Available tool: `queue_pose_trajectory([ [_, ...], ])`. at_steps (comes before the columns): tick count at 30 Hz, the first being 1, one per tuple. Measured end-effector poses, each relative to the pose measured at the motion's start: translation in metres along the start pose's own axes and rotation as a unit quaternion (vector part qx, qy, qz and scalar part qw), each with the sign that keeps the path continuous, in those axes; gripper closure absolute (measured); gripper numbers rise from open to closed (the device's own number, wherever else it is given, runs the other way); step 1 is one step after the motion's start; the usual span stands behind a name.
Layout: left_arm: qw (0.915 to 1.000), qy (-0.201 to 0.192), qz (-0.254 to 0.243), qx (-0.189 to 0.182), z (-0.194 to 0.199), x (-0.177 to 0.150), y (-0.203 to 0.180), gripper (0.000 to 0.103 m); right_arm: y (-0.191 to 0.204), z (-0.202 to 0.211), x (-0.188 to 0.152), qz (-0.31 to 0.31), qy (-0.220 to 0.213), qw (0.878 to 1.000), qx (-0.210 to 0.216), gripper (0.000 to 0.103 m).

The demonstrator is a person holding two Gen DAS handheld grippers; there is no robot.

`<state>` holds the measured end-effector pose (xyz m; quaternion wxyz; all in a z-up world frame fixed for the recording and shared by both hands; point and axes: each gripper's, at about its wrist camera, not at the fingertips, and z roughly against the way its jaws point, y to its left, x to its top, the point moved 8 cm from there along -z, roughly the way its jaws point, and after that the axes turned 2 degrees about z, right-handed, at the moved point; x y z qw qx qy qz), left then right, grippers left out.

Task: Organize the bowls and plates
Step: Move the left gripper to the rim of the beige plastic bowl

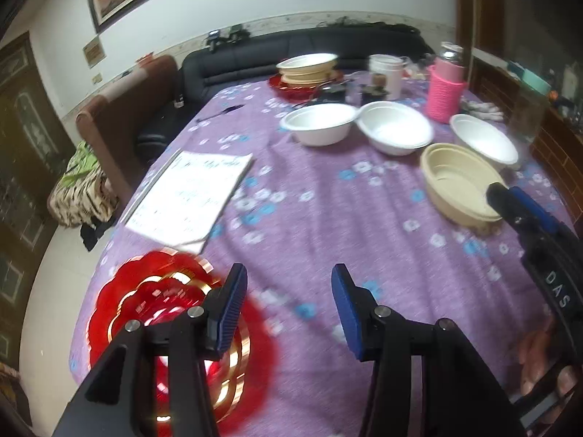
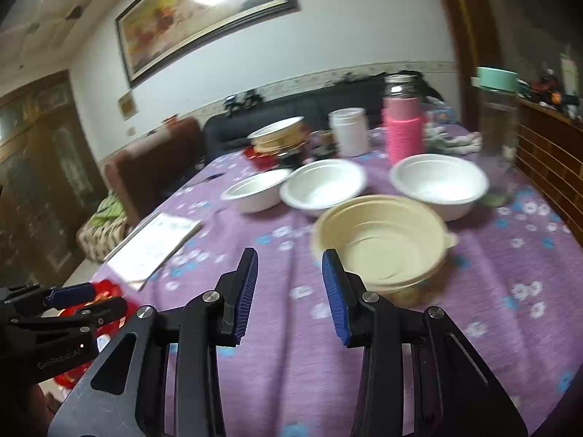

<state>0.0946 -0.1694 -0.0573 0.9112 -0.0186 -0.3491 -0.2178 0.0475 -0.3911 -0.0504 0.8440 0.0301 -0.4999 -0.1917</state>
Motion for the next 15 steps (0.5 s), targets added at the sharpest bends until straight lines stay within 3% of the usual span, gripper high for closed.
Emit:
queue_pose_trajectory([
  [8, 0.9996, 0.009, -0.022, -0.016, -0.021, 0.023, -0.047, 0.054, -0.064, -0.002, 0.021, -0.027, -0.014, 0.999, -0.039, 0.067],
  [15, 0.9989, 0.017, -0.042, -0.012, -0.037, 0.035, -0.077, 0.054, -0.12, -0.016, 0.024, -0.096, -0.007, 0.994, -0.048, 0.067],
])
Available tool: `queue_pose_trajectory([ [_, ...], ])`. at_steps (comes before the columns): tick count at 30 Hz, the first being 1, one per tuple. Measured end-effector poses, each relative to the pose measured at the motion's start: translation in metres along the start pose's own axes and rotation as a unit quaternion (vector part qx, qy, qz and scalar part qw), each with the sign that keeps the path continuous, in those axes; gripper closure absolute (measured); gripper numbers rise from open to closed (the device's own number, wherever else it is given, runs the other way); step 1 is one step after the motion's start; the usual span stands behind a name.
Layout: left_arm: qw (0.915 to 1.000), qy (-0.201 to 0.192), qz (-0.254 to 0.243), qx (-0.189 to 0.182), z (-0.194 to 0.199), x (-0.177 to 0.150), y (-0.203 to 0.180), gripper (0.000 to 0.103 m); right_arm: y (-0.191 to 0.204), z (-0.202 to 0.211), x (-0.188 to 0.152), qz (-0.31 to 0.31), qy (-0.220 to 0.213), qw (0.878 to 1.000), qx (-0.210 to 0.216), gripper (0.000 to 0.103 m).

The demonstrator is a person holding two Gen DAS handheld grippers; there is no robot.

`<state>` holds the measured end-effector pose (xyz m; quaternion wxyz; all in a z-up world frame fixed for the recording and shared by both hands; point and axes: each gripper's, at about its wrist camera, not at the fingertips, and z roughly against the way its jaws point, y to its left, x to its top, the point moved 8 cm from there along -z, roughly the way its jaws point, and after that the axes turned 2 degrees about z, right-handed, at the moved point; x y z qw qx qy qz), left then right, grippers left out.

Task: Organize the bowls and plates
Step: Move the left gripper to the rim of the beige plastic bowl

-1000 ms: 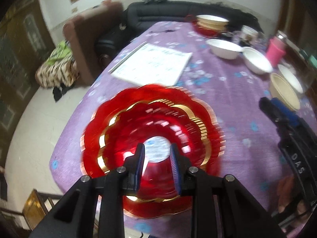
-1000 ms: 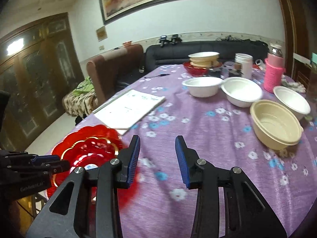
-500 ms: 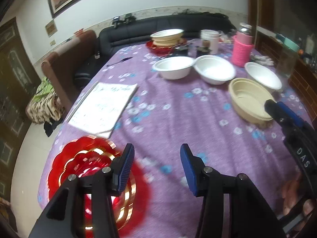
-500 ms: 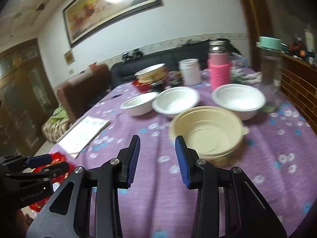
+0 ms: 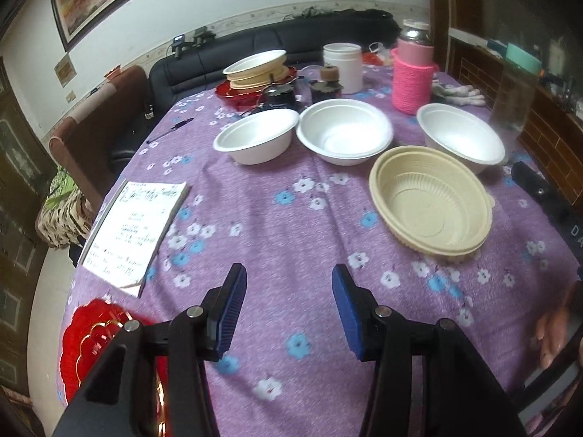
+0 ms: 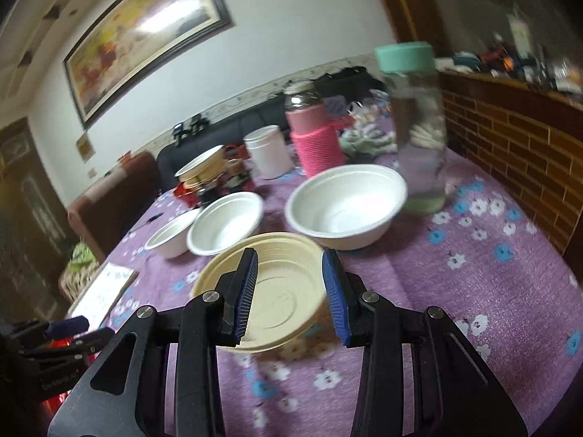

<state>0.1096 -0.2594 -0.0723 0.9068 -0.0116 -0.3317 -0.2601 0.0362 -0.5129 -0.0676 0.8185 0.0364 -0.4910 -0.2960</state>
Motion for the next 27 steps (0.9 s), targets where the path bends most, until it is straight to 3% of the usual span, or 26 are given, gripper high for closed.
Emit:
queue_pose_trajectory([
  [6, 0.9999, 0.004, -0.01, -0.003, -0.01, 0.013, -0.017, 0.053, -0.016, -0.018, -0.007, -0.053, 0.051, 0.997, 0.026, 0.067],
  [9, 0.9998, 0.009, -0.005, -0.018, -0.02, 0.022, -0.023, 0.043, -0.022, -0.029, -0.013, -0.087, 0.082, 0.992, 0.049, 0.067],
  [17, 0.9955, 0.047, 0.046, -0.068, -0.059, 0.048, -0.033, 0.041, -0.03, -0.055, -0.03, -0.172, 0.145, 0.969, 0.108, 0.065],
  [21, 0.9932, 0.055, 0.072, -0.073, -0.077, 0.051, -0.035, 0.04, -0.025, -0.057, -0.031, -0.167, 0.143, 0.969, 0.109, 0.063],
  [23, 0.9913, 0.06, 0.084, -0.082, -0.085, 0.051, -0.036, 0.04, -0.022, -0.058, -0.032, -0.162, 0.14, 0.972, 0.101, 0.055],
  [27, 0.989, 0.078, 0.082, -0.094, -0.098, 0.046, -0.044, 0.039, -0.027, -0.061, -0.033, -0.167, 0.141, 0.972, 0.089, 0.055],
])
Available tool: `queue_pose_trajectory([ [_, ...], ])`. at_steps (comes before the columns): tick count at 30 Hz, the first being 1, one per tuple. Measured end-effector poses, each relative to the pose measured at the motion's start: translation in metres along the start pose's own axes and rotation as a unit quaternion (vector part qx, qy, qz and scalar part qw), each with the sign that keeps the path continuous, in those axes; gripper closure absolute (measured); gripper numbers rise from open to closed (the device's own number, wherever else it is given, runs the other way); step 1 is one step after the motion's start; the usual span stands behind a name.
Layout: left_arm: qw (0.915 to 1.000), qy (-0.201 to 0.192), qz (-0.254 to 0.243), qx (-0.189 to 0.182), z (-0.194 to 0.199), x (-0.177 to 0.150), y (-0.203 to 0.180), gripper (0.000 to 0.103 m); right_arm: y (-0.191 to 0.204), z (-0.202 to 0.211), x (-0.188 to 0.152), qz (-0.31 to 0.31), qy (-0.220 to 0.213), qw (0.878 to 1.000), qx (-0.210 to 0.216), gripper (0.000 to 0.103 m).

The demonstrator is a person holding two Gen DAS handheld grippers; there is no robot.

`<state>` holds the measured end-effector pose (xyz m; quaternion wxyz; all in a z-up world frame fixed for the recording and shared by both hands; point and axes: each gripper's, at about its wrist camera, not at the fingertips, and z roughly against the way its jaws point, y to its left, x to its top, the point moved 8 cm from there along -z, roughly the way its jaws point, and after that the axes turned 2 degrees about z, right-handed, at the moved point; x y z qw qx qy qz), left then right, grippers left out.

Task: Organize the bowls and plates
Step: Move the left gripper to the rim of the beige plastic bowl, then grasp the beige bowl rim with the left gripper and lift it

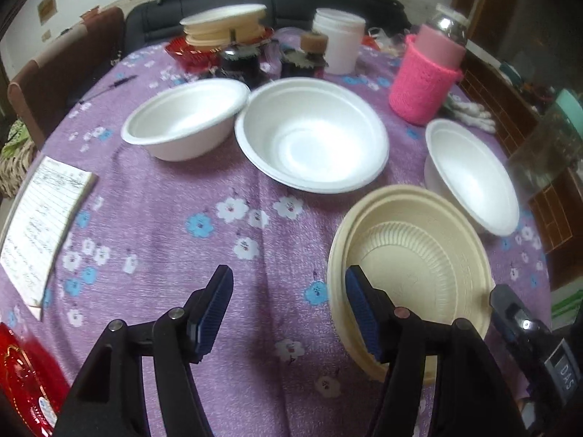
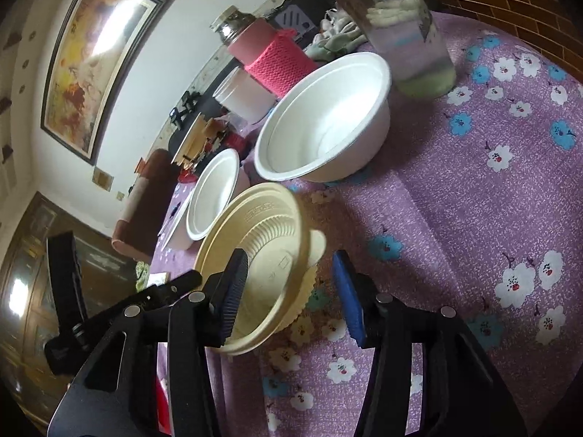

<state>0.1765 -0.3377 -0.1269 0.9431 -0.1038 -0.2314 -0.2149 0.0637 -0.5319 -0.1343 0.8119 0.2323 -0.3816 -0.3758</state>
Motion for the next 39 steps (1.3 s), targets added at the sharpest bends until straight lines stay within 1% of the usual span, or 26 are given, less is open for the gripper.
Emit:
queue_pose_trajectory([
  [4, 1.0, 0.008, -0.002, 0.001, -0.007, -0.004, -0.001, 0.039, -0.002, -0.009, -0.003, 0.005, 0.014, 1.0, -0.017, 0.055],
  [6, 0.9999, 0.011, -0.008, -0.005, -0.009, -0.006, -0.005, 0.039, -0.001, -0.011, -0.004, 0.01, 0.014, 1.0, -0.022, 0.055],
  [8, 0.9998, 0.012, -0.016, -0.004, -0.01, -0.009, -0.007, 0.039, 0.0, -0.013, -0.003, 0.019, 0.007, 0.999, -0.034, 0.055],
  [10, 0.9996, 0.015, -0.022, -0.004, -0.012, -0.012, -0.009, 0.039, 0.0, -0.017, -0.004, 0.028, 0.01, 0.999, -0.045, 0.055],
  [12, 0.9994, 0.02, -0.026, -0.006, -0.015, -0.015, -0.011, 0.039, 0.0, -0.02, -0.004, 0.027, 0.012, 0.999, -0.044, 0.055],
  [15, 0.9992, 0.021, -0.033, -0.008, -0.018, -0.019, -0.013, 0.039, -0.002, -0.022, -0.003, 0.031, 0.009, 0.998, -0.051, 0.061],
  [17, 0.9991, 0.016, -0.037, -0.011, -0.02, -0.018, -0.016, 0.039, -0.003, -0.023, -0.001, 0.034, 0.005, 0.998, -0.052, 0.071],
  [20, 0.9991, 0.014, -0.036, -0.018, -0.02, -0.018, -0.015, 0.04, -0.001, -0.024, 0.0, 0.042, 0.003, 0.998, -0.049, 0.076],
  [22, 0.999, 0.012, -0.033, -0.025, -0.02, -0.018, -0.015, 0.048, 0.001, -0.024, -0.001, 0.046, 0.003, 0.998, -0.045, 0.077],
  [23, 0.9988, 0.014, -0.033, -0.033, -0.02, -0.019, -0.016, 0.051, 0.002, -0.023, -0.002, 0.046, 0.004, 0.998, -0.039, 0.081],
  [25, 0.9983, 0.013, -0.035, -0.044, -0.018, -0.019, -0.019, 0.064, 0.004, -0.022, -0.004, 0.047, 0.007, 0.998, -0.031, 0.083],
  [27, 0.9981, 0.009, -0.041, -0.045, -0.015, -0.02, -0.022, 0.069, 0.005, -0.024, -0.005, 0.05, 0.01, 0.998, -0.029, 0.084],
  [28, 0.9979, 0.008, -0.043, -0.047, -0.014, -0.021, -0.024, 0.072, 0.006, -0.024, -0.006, 0.051, 0.01, 0.998, -0.026, 0.087],
  [29, 0.9977, 0.008, -0.043, -0.051, -0.014, -0.022, -0.025, 0.076, 0.007, -0.024, -0.006, 0.053, 0.011, 0.998, -0.024, 0.087],
  [30, 0.9974, 0.01, -0.043, -0.058, -0.014, -0.023, -0.027, 0.082, 0.008, -0.024, -0.007, 0.056, 0.012, 0.998, -0.023, 0.087],
  [31, 0.9971, 0.011, -0.045, -0.06, -0.014, -0.024, -0.028, 0.084, 0.01, -0.024, -0.008, 0.059, 0.012, 0.998, -0.025, 0.087],
  [34, 0.9971, 0.004, -0.05, -0.058, -0.013, -0.025, -0.029, 0.085, 0.011, -0.024, -0.009, 0.067, 0.011, 0.997, -0.03, 0.088],
  [39, 0.9968, 0.002, -0.046, -0.065, -0.009, -0.023, -0.028, 0.085, 0.009, -0.024, -0.009, 0.058, 0.017, 0.998, -0.027, 0.088],
])
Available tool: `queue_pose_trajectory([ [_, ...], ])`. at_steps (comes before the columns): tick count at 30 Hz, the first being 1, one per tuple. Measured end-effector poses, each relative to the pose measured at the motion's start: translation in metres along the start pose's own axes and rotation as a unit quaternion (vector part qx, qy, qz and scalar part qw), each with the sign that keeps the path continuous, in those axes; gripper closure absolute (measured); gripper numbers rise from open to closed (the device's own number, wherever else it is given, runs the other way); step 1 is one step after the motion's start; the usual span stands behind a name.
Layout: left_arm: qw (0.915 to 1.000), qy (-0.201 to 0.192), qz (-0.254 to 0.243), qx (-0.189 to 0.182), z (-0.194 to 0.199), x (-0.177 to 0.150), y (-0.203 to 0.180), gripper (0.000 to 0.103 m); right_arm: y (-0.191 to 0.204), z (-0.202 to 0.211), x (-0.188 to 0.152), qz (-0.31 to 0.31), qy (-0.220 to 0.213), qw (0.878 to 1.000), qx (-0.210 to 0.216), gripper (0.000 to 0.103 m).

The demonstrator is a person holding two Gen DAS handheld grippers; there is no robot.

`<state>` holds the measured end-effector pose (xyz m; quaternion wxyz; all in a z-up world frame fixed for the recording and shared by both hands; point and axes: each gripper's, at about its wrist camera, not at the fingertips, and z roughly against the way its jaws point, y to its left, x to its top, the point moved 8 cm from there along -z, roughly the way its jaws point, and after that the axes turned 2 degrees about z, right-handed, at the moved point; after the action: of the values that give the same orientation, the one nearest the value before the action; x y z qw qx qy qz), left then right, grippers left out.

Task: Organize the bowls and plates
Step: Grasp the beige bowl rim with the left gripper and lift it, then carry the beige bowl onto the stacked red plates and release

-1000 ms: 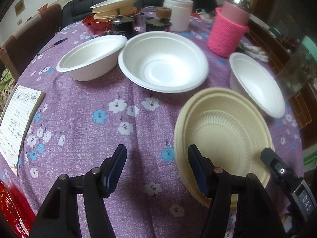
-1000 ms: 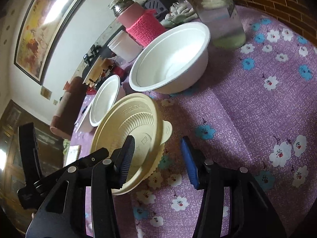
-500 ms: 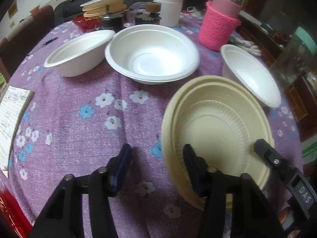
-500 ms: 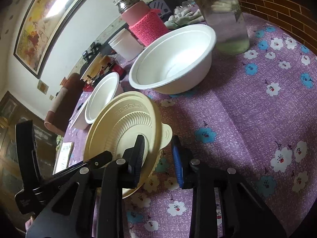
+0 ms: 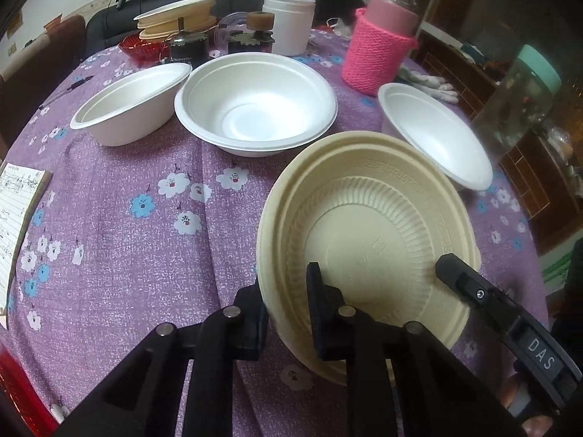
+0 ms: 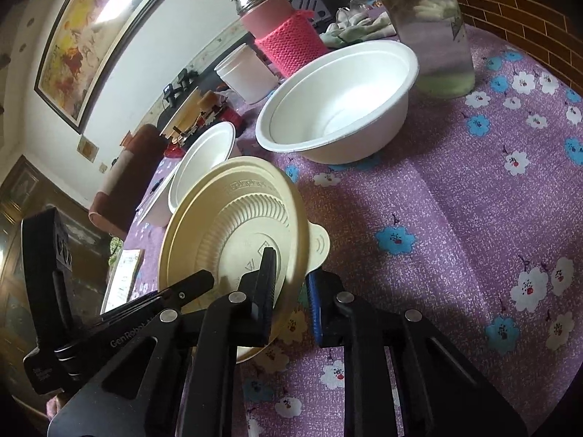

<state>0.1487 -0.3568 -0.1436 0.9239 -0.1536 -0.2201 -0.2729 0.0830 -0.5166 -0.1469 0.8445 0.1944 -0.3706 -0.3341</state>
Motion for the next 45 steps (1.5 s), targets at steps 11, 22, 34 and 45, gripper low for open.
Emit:
queue_pose_trajectory([
  [11, 1.0, -0.002, 0.004, 0.006, 0.004, -0.008, 0.001, 0.085, 0.003, 0.006, -0.005, 0.003, 0.002, 1.0, 0.0, 0.089],
  [22, 0.9999, -0.001, 0.017, 0.004, 0.006, -0.013, 0.005, 0.085, 0.007, 0.007, -0.006, 0.01, -0.001, 1.0, 0.001, 0.09],
  [34, 0.998, -0.029, 0.052, 0.02, 0.057, -0.04, 0.039, 0.085, 0.058, 0.025, -0.028, 0.054, -0.007, 0.997, 0.047, 0.09],
  [45, 0.9885, -0.067, 0.103, 0.088, 0.149, -0.099, 0.132, 0.083, 0.167, 0.017, -0.096, 0.119, 0.043, 0.984, 0.127, 0.089],
])
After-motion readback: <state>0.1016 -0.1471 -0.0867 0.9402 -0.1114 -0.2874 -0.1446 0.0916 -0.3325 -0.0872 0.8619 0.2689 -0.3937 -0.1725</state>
